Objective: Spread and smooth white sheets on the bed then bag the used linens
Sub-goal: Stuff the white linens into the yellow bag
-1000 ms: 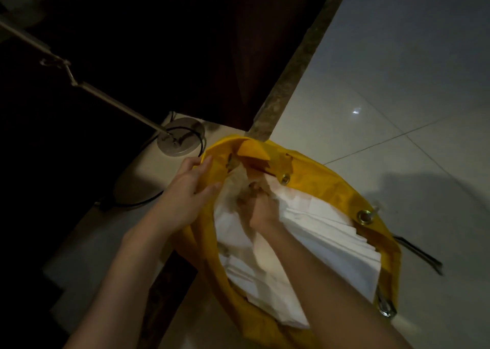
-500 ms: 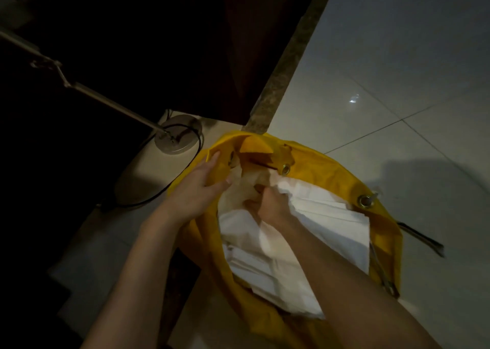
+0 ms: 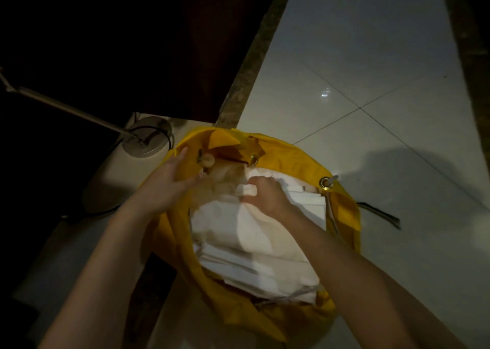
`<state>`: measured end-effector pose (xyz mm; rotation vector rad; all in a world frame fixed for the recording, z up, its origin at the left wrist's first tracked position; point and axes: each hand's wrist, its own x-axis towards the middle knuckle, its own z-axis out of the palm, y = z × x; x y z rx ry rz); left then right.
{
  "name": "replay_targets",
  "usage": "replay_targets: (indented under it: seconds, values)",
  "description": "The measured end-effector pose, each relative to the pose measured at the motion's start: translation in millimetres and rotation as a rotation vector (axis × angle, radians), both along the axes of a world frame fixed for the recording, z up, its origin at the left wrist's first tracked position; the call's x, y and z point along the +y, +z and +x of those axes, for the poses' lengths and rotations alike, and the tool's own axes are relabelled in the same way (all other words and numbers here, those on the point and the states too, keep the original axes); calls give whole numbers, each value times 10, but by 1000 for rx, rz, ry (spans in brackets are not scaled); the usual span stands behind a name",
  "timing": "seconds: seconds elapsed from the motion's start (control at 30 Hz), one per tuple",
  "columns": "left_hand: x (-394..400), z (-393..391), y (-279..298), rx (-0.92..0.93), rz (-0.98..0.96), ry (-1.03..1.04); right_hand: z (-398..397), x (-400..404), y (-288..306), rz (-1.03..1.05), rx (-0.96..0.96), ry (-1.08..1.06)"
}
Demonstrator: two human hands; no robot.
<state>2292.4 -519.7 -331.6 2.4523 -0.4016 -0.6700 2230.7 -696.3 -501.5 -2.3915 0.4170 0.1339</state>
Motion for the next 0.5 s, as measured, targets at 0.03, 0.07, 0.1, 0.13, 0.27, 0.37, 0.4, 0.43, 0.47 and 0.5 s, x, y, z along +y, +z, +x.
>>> replay_targets:
  seconds: [0.03, 0.07, 0.1, 0.13, 0.27, 0.37, 0.4, 0.43, 0.47, 0.5]
  values:
    - [-22, -6, 3, 5, 9, 0, -20, 8, -43, -61, 27, 7]
    - [-44, -15, 15, 3, 20, -2, -46, 10, -73, -138, 55, 25]
    - [-66, -24, 29, -10, 33, -2, -72, 1, -88, -208, 72, 38]
    - [-86, -30, 34, -35, 51, -3, -108, -19, -99, -262, 73, 47]
    - [-248, -109, -8, -263, 107, -31, -452, -150, -144, -397, 15, 84]
    - [-392, -244, -27, -529, -44, -71, -756, -209, -264, -441, -41, 27]
    - [-448, -317, -66, -590, -120, -124, -841, -213, -315, -442, -40, 26]
    - [-493, -401, -156, -601, -176, -193, -903, -218, -371, -446, -44, 27]
    - [-531, -492, -282, -568, -183, -280, -944, -225, -412, -440, -31, 30]
    - [-541, -573, -463, -502, -122, -361, -971, -236, -439, -434, -28, 26]
